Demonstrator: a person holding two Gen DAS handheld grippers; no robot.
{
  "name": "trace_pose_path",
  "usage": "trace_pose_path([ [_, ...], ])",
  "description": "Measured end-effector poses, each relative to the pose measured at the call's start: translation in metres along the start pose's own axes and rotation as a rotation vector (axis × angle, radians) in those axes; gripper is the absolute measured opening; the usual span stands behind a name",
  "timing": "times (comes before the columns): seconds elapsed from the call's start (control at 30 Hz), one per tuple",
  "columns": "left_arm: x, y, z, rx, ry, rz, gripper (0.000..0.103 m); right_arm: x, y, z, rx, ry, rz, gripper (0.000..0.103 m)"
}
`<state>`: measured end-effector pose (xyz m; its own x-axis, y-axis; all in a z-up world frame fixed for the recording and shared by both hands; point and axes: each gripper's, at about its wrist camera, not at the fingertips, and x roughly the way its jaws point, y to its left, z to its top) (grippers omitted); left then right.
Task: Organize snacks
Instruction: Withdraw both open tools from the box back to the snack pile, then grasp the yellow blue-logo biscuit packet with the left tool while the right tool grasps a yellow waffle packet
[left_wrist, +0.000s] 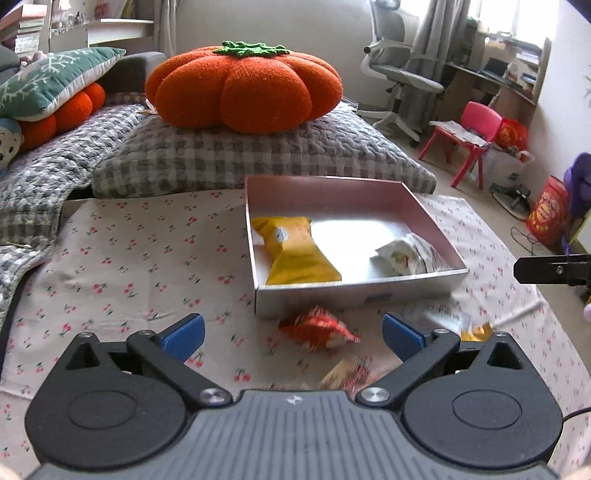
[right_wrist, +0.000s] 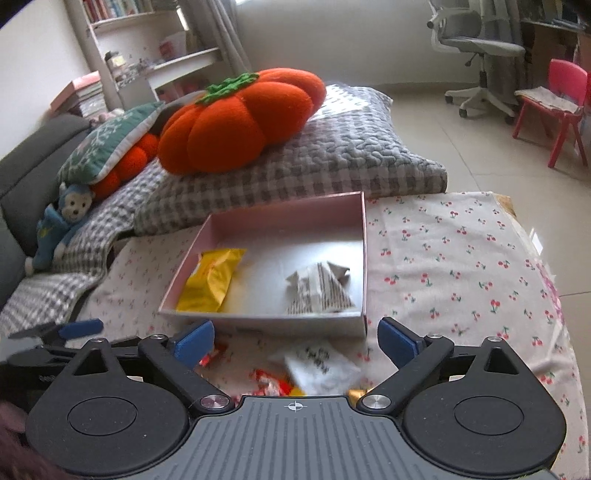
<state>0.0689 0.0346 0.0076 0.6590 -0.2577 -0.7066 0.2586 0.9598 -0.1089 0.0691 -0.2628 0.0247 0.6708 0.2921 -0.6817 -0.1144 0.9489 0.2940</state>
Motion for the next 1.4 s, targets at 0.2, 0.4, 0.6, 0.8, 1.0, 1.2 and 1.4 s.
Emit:
trace_pose_path([
  [0.2, -0.011, 0.001, -0.013, -0.005, 0.011, -0.022, 0.102, -0.008, 0.007, -0.021, -0.076, -0.002, -0.024, 0.097],
  [0.4, -0.014, -0.004, -0.029, 0.035, 0.025, -0.009, 0.102, -0.020, 0.004, -0.037, -0.129, -0.016, -0.031, 0.097],
  [0.6, -0.014, -0.010, -0.047, 0.079, 0.048, -0.010, 0.102, -0.028, -0.005, -0.049, -0.142, -0.022, -0.042, 0.098],
  [0.8, -0.012, -0.015, -0.059, 0.138, 0.039, 0.007, 0.102, -0.028, -0.006, -0.063, -0.201, -0.028, -0.060, 0.099],
  [1.0, -0.010, -0.016, -0.073, 0.199, 0.067, -0.015, 0.102, -0.022, -0.002, -0.084, -0.294, -0.001, -0.062, 0.099],
  [1.2, -0.014, -0.006, -0.087, 0.173, 0.132, 0.010, 0.102, -0.012, 0.003, -0.106, -0.427, 0.034, -0.059, 0.099],
  [1.4, -0.009, -0.006, -0.100, 0.191, 0.202, 0.003, 0.102, 0.000, 0.006, -0.114, -0.466, 0.073, -0.060, 0.099],
])
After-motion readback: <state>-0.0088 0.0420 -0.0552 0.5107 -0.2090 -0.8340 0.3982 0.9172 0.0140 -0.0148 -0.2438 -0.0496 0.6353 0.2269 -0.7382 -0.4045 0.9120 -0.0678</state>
